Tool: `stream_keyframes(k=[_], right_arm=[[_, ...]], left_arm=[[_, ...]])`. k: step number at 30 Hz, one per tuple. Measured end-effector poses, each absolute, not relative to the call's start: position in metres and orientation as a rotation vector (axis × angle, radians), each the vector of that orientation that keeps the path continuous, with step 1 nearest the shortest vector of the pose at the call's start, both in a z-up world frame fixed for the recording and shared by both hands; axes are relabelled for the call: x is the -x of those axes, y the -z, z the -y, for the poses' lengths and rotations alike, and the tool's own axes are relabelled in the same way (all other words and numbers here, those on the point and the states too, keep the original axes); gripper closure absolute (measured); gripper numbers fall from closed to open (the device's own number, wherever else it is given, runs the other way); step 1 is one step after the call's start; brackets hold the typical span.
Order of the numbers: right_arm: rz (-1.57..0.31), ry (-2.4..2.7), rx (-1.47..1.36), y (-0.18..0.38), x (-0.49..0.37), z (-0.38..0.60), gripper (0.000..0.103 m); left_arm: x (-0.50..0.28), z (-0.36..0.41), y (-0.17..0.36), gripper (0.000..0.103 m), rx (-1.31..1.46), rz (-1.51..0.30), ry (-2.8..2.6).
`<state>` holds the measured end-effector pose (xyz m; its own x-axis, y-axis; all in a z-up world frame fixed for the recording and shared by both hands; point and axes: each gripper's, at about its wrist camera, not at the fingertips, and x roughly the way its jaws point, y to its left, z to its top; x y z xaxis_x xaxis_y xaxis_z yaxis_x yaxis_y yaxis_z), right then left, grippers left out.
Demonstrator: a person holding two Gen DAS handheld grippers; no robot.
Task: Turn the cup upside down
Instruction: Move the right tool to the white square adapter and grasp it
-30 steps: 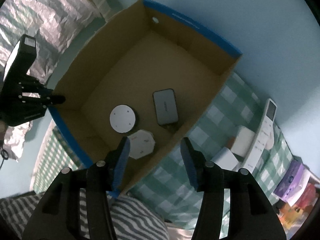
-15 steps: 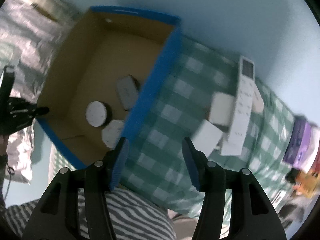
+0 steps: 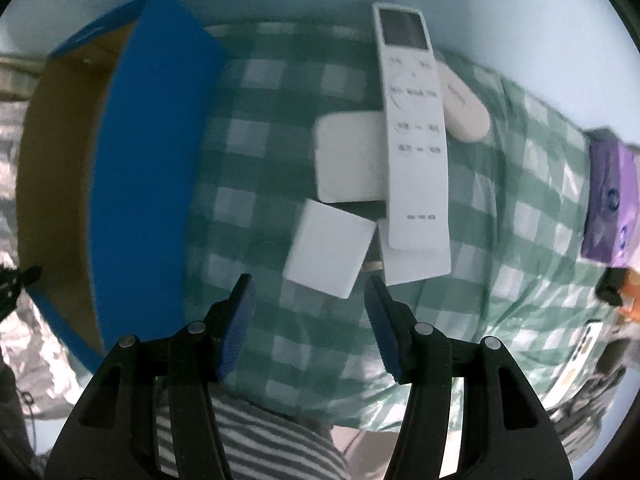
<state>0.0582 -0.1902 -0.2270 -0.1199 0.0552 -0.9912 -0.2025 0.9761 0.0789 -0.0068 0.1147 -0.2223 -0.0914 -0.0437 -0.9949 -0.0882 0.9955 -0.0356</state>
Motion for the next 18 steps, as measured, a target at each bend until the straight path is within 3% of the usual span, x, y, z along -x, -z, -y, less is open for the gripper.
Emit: stream_keyframes(k=[12, 14, 18], right_arm=[[-1.720, -0.181, 0.054, 0.264, -0.070, 0.199, 0.046], [-1.711, -0.179, 0.052, 0.264, -0.072, 0.194, 0.038], [-1.721, -0.135, 0.054, 0.272, -0.079, 0.182, 0.038]], left_arm=[[0.006, -0.114, 0.222, 0.094, 0.099, -1.665, -0.041], [0.006, -0.114, 0.222, 0.093, 0.100, -1.666, -0.042], [0.006, -0.115, 0.222, 0.093, 0.097, -1.668, -0.042]])
